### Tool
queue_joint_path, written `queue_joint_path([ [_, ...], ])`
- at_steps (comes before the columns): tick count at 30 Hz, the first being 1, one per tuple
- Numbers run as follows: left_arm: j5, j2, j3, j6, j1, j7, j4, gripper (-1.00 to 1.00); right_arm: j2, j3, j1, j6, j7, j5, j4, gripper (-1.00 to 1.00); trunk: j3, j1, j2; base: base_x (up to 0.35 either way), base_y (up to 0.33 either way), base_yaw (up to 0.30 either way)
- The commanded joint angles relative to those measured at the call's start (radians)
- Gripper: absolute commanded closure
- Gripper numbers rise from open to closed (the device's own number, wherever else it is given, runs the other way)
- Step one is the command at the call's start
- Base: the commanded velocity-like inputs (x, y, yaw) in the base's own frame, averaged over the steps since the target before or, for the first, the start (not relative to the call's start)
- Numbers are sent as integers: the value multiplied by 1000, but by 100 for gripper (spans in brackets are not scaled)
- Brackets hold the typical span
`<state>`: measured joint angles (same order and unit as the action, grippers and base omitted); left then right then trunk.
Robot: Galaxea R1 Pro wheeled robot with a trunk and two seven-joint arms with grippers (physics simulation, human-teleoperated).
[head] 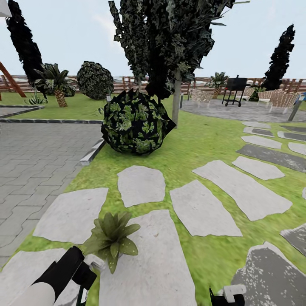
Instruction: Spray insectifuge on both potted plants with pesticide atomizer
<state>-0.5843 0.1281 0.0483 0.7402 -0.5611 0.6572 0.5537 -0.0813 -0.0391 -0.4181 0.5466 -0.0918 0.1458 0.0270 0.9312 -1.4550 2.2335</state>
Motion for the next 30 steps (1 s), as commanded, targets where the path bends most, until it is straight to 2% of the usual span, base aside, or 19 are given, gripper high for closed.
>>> queue_joint_path([
  [1, -9, 0, 4, 1, 0, 10, 2, 100, 0, -4, -1, 3, -6, 11, -1, -100, 1, 1, 0, -290, 130, 0],
  [19, -9, -3, 4, 1, 0, 2, -3, 100, 0, -4, -1, 3, -6, 11, -2, -100, 1, 1, 0, -180, 234, -58],
  [23, -13, -26, 4, 1, 0, 3, -5, 100, 0, -4, -1, 3, -6, 11, -2, -100, 1, 1, 0, 116, 236, 0],
  [30, -17, -33, 4, 0, 0, 2, -6, 100, 0, -4, -1, 3, -7, 11, -1, -100, 1, 1, 0, 243, 225, -26],
])
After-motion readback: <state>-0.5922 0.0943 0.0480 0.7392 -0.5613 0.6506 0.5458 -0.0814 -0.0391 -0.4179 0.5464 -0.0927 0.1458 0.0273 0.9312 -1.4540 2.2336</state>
